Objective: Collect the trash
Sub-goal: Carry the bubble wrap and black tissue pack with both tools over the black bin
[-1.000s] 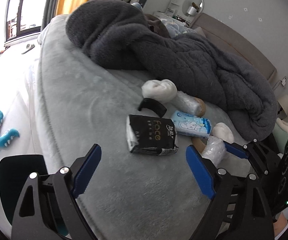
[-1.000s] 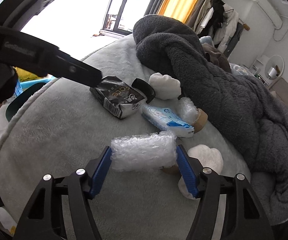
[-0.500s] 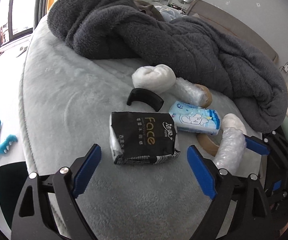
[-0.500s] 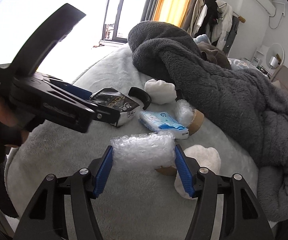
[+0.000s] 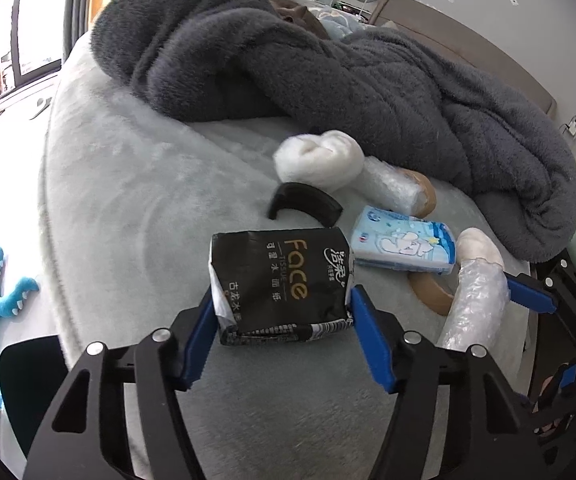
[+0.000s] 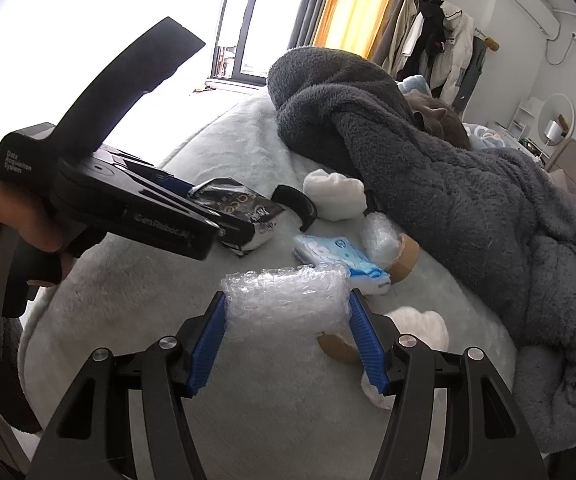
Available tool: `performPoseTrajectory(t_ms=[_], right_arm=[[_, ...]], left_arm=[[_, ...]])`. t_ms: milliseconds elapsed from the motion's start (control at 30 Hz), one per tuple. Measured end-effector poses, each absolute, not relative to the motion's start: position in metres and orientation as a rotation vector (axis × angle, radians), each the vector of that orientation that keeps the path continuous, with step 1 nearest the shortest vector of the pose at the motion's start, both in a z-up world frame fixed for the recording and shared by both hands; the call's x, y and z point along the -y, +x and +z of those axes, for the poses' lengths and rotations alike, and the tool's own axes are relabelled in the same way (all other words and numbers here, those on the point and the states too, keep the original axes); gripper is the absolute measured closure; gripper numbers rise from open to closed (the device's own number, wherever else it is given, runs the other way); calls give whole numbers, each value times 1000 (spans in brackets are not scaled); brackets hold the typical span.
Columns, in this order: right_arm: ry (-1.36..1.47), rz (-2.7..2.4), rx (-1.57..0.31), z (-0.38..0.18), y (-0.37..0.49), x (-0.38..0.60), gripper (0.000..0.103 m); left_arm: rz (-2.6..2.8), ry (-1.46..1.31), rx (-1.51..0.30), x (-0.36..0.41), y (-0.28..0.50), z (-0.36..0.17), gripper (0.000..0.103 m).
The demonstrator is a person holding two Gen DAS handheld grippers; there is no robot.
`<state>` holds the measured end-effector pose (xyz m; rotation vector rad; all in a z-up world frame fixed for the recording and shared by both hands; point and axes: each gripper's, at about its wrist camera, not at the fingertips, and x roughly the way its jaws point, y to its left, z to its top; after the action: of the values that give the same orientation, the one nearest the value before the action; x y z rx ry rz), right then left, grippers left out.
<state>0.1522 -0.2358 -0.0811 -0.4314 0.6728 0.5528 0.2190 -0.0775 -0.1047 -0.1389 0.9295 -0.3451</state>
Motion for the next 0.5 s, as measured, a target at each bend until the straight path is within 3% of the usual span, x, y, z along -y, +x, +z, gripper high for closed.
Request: performPoseTrajectory(t_ms=[500], right_arm=[[-267, 626, -692, -59, 158, 207, 42]], left_arm=[[-208, -129, -843, -5, 187, -83, 36]])
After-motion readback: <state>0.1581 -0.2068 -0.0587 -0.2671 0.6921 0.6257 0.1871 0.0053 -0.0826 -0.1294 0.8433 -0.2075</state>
